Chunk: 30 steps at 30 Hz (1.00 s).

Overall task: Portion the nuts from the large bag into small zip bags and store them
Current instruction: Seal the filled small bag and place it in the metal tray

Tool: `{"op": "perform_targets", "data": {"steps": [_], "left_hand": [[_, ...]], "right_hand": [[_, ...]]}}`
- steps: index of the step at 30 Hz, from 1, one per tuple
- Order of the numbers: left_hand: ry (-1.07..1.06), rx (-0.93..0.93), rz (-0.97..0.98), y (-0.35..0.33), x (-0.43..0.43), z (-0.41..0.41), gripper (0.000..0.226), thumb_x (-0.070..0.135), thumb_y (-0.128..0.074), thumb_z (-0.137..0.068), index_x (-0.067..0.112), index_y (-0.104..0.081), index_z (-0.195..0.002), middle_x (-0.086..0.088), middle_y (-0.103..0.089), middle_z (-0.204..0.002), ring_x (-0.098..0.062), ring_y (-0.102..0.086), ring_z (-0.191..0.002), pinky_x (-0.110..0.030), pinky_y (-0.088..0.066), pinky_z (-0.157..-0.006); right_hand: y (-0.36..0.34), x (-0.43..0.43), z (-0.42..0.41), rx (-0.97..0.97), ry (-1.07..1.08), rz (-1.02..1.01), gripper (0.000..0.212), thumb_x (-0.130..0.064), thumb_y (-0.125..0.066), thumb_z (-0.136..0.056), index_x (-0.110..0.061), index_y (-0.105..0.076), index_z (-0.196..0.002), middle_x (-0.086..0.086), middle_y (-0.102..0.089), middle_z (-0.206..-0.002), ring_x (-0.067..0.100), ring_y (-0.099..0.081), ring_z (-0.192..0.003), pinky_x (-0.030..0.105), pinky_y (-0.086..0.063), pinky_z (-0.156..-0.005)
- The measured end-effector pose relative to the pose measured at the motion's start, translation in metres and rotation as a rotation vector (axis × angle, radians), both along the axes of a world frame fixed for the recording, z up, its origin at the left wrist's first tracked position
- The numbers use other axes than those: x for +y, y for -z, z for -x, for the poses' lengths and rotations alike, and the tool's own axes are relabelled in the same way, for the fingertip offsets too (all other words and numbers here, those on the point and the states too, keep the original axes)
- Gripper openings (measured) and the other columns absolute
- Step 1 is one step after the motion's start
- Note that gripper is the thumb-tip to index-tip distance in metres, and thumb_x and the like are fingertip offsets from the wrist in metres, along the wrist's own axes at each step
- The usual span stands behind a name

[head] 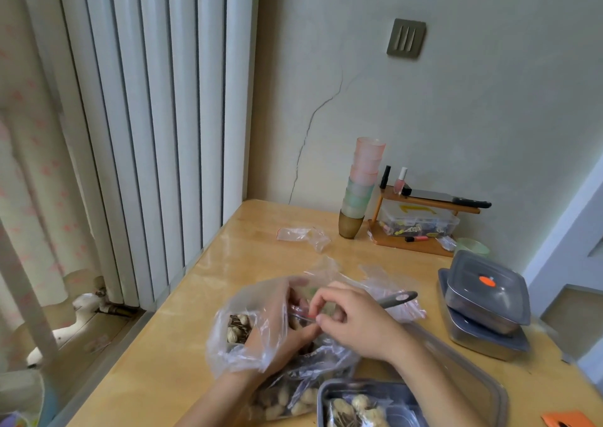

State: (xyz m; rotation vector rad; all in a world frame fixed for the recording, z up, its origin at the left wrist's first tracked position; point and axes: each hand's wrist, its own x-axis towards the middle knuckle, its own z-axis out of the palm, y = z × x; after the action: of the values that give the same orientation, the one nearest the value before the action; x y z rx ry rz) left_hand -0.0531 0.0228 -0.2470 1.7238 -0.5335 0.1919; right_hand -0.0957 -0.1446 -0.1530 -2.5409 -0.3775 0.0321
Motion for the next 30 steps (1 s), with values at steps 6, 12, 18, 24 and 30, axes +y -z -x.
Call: {"op": "perform_targets", "data": {"steps": [6,12,18,24,30], "left_hand": [[0.031,0.002,-0.131,-0.01,0.02,-0.002,0.054,0.043,-0.085,-0.075,0.037,-0.056,-0.12,0.011,-0.066,-0.105,-0.007,-0.068,-0.09,-0.023,-0.056,-0.076],[0.036,-0.075,-0.165,-0.014,0.028,-0.007,0.022,0.041,-0.074,-0.092,0.036,-0.063,-0.111,0.008,-0.071,-0.105,-0.016,-0.072,-0.091,-0.047,-0.061,-0.078],[-0.014,0.046,0.019,-0.012,0.023,-0.006,0.035,0.035,-0.082,-0.088,0.036,-0.062,-0.116,-0.002,-0.076,-0.098,-0.023,-0.076,-0.088,-0.055,-0.061,-0.079],[-0.085,0.074,-0.052,-0.016,0.019,0.001,0.048,0.052,-0.087,-0.076,0.042,-0.061,-0.115,0.0,-0.074,-0.086,-0.008,-0.072,-0.078,-0.024,-0.058,-0.07],[0.033,0.256,0.086,-0.01,0.014,0.0,0.063,0.029,-0.093,-0.074,0.027,-0.055,-0.124,-0.008,-0.075,-0.08,-0.018,-0.072,-0.069,-0.032,-0.055,-0.062]], "right_hand": [[0.0,-0.013,0.002,-0.037,0.053,0.058,0.012,-0.032,-0.065,-0.099,-0.03,-0.069,-0.088,-0.018,-0.06,-0.061,0.002,-0.05,-0.058,0.018,-0.038,-0.058],[0.0,-0.013,0.002,-0.15,-0.019,0.065,0.014,-0.024,-0.063,-0.1,-0.029,-0.062,-0.087,-0.015,-0.06,-0.087,0.007,-0.057,-0.08,0.018,-0.046,-0.07],[0.004,-0.012,-0.004,-0.11,0.025,0.044,0.014,-0.015,-0.067,-0.094,-0.025,-0.065,-0.084,-0.012,-0.057,-0.074,0.006,-0.052,-0.064,0.018,-0.045,-0.062],[-0.002,-0.008,-0.006,-0.086,0.019,-0.033,0.014,-0.019,-0.069,-0.09,-0.027,-0.064,-0.079,-0.01,-0.059,-0.068,0.004,-0.052,-0.06,0.017,-0.044,-0.058],[-0.007,-0.007,-0.008,-0.065,0.006,-0.019,0.012,-0.017,-0.068,-0.09,-0.025,-0.064,-0.082,-0.013,-0.054,-0.063,0.004,-0.05,-0.059,0.019,-0.044,-0.061]]}}
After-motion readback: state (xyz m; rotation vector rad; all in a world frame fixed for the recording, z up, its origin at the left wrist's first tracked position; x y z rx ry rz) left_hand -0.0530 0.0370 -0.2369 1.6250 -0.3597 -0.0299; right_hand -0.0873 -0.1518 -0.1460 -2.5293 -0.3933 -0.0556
